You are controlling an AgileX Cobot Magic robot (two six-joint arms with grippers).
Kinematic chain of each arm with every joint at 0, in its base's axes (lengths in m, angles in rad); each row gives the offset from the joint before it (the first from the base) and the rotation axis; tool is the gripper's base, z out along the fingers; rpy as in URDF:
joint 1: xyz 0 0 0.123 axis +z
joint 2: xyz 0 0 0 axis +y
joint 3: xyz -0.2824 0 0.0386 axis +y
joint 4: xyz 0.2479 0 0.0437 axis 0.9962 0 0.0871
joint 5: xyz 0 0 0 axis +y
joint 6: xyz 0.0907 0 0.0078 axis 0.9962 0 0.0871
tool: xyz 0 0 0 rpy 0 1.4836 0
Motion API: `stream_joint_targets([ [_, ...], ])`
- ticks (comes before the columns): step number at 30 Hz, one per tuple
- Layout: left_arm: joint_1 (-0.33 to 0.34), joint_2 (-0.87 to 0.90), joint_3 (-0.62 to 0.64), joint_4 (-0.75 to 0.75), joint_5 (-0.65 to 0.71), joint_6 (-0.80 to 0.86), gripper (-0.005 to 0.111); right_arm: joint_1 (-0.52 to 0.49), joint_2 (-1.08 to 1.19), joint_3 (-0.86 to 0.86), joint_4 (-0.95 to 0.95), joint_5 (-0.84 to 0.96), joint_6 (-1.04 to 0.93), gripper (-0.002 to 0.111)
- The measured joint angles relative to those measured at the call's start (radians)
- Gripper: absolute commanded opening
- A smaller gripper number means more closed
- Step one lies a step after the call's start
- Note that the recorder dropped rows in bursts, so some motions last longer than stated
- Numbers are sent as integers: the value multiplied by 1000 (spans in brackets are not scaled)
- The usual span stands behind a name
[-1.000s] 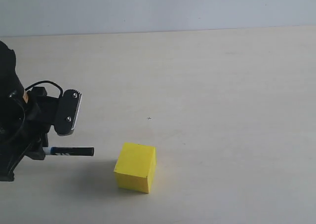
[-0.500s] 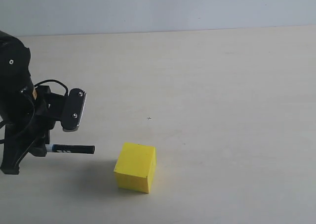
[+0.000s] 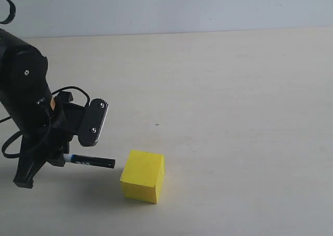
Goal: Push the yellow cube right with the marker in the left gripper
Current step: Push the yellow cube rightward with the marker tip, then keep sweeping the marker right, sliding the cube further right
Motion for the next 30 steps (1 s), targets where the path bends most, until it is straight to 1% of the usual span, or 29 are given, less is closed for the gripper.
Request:
stream_joint_targets([
  [12, 6, 0, 0, 42, 0, -17, 0, 0, 0, 0, 0, 0, 0, 0],
  [14, -1, 0, 0, 36, -2, -19, 0, 0, 0, 0, 0, 0, 0, 0],
  [16, -31, 0, 0, 25, -8, -19, 0, 0, 0, 0, 0, 0, 0, 0],
  [21, -143, 2, -37, -4, -22, -30, 0, 0, 0, 0, 0, 0, 0, 0],
  [24, -179, 2, -55, -21, -23, -44, 0, 0, 0, 0, 0, 0, 0, 0],
  [27, -173, 2, -63, -19, -12, -78, 0, 0, 0, 0, 0, 0, 0, 0],
  [29, -132, 2, -64, -1, 41, -86, 0, 0, 0, 0, 0, 0, 0, 0],
  [30, -97, 2, -64, 7, 75, -88, 0, 0, 0, 0, 0, 0, 0, 0],
])
